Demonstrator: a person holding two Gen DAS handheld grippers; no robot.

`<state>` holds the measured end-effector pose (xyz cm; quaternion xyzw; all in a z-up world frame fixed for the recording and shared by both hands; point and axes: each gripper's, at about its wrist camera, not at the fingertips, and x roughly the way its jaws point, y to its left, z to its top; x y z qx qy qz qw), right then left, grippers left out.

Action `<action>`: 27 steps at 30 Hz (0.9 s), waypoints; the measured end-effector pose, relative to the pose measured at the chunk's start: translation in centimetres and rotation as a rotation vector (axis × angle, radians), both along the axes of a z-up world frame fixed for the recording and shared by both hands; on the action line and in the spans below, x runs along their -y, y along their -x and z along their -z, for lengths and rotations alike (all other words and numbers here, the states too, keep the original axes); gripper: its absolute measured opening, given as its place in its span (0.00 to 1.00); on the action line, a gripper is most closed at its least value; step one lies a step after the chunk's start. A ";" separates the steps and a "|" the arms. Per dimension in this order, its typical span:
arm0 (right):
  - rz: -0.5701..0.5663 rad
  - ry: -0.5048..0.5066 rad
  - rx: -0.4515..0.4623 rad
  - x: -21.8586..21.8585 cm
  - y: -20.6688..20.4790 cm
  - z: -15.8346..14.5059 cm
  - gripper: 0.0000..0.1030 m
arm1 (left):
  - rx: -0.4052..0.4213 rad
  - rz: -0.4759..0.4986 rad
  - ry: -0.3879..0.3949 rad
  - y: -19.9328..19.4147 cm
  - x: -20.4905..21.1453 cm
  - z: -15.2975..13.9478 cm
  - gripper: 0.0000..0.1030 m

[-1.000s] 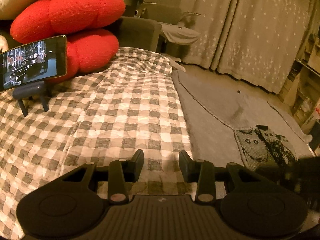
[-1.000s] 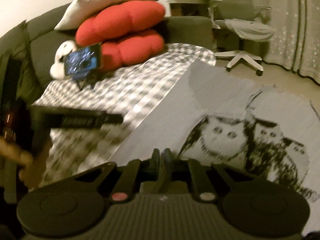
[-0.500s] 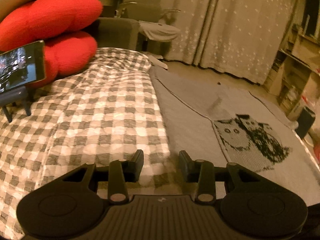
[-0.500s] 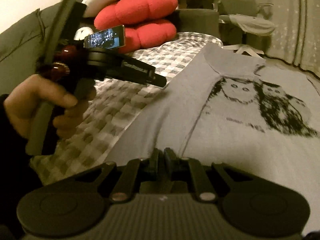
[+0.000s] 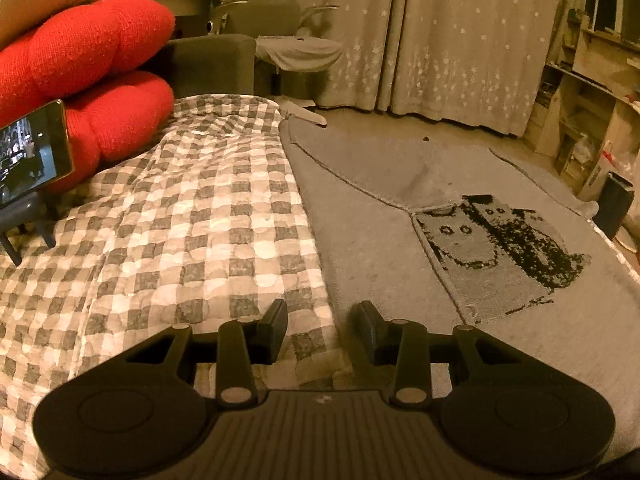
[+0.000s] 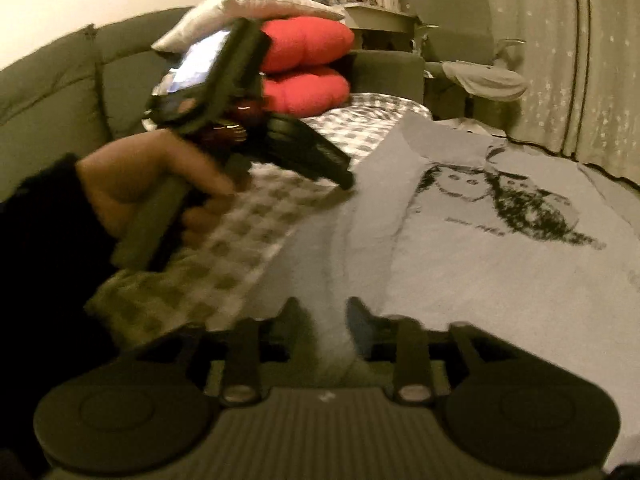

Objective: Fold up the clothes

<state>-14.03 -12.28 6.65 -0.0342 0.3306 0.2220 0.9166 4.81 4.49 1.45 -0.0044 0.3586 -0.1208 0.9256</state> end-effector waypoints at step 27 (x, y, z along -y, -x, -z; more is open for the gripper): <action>-0.195 0.100 0.125 -3.0 5.6 1.2 0.11 | -0.002 0.010 -0.022 0.1 0.3 0.0 0.36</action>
